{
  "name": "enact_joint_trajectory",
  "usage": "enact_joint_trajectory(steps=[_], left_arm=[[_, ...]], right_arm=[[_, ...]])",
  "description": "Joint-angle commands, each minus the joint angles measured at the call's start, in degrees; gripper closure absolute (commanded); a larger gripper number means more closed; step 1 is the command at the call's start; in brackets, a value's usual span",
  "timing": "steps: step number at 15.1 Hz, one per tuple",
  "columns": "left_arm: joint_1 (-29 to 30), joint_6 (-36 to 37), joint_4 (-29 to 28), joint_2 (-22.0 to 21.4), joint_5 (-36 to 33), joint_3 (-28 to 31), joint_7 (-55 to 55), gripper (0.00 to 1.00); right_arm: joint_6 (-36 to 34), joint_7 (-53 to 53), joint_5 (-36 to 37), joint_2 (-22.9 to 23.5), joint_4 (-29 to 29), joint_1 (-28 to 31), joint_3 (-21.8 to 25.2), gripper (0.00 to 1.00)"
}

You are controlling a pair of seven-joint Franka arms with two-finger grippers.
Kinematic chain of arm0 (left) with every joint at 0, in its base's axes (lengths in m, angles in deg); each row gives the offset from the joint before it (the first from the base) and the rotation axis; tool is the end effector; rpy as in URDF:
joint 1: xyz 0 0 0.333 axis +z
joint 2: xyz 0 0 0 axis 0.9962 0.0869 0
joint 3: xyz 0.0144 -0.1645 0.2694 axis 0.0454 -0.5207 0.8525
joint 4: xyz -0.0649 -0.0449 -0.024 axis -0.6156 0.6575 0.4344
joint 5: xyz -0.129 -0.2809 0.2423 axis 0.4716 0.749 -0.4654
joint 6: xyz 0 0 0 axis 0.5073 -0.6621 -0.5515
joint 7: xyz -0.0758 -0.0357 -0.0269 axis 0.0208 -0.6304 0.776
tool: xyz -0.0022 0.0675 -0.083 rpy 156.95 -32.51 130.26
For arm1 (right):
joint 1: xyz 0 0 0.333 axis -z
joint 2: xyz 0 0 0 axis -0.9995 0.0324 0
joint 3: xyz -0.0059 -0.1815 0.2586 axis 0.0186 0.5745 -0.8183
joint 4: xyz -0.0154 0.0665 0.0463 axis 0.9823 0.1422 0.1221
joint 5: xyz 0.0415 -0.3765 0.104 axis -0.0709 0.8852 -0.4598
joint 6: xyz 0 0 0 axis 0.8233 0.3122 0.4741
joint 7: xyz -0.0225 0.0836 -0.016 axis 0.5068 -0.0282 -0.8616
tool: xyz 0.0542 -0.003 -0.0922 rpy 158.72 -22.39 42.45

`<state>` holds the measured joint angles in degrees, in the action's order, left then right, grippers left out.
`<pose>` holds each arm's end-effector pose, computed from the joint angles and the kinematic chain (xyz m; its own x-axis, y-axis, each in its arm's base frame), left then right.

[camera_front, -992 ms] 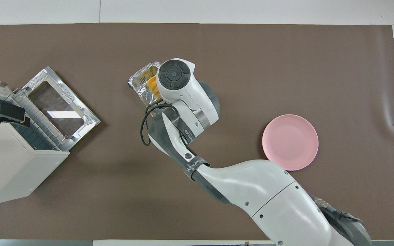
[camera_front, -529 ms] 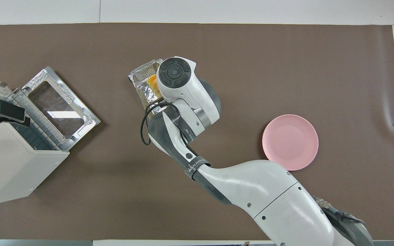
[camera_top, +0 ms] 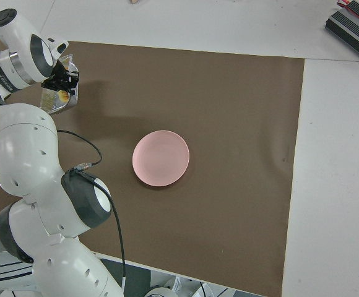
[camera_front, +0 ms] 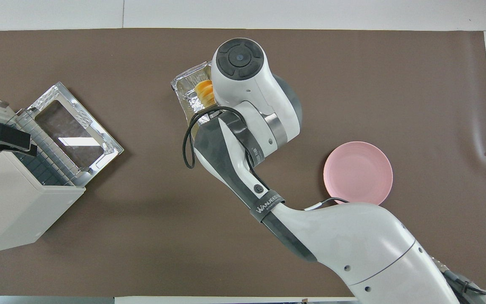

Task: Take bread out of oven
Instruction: 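Grasp the foil tray edge with the right gripper and lift it, then carry the foil tray with the right gripper beyond the pink plate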

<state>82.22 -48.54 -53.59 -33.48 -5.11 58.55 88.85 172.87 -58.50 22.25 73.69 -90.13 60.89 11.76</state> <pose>0.5288 -0.0120 0.6042 0.9886 0.0076 -0.1506 0.0181 -0.9975 0.0682 0.6590 0.3484 0.4332 0.9604 0.2778 0.0203 0.2784 -0.9593 -0.0465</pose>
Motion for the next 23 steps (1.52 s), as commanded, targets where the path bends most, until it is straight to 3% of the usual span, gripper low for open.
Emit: enact_joint_trajectory(steps=[1, 5, 9, 14, 19, 20, 21, 23], left_arm=[[-0.3, -1.2, -2.1, -1.7, -1.0, 0.1, 0.5, 0.0], [-0.3, -1.2, -2.1, -1.7, -1.0, 0.1, 0.5, 0.0], [-0.3, -1.2, -2.1, -1.7, -1.0, 0.1, 0.5, 0.0], [-0.3, -1.2, -2.1, -1.7, -1.0, 0.1, 0.5, 0.0], [-0.3, -1.2, -2.1, -1.7, -1.0, 0.1, 0.5, 0.0], [-0.3, -1.2, -2.1, -1.7, -1.0, 0.1, 0.5, 0.0], [-0.3, -1.2, -2.1, -1.7, -1.0, 0.2, 0.5, 0.0], [-0.3, -1.2, -2.1, -1.7, -1.0, 0.1, 0.5, 0.0]], right_arm=[[-1.6, 0.0, -0.6, -1.8, -0.7, 6.8, -0.6, 1.0], [-0.1, -4.4, 1.9, -1.7, -2.2, 15.8, -0.5, 1.0], [9.4, -13.8, 1.8, -5.1, -14.2, 24.5, -0.5, 1.0], [17.4, -19.7, 1.8, -6.0, -22.4, 28.6, -0.6, 1.0], [18.2, -20.4, 1.4, -6.4, -24.1, 29.4, -0.6, 1.0], [17.6, -20.4, 1.4, -6.5, -24.1, 29.4, -0.6, 0.64], [17.0, -20.4, 1.4, -6.6, -24.1, 29.4, -0.6, 0.01], [13.4, -20.7, 2.0, -7.8, -23.9, 29.3, -0.5, 0.0]])
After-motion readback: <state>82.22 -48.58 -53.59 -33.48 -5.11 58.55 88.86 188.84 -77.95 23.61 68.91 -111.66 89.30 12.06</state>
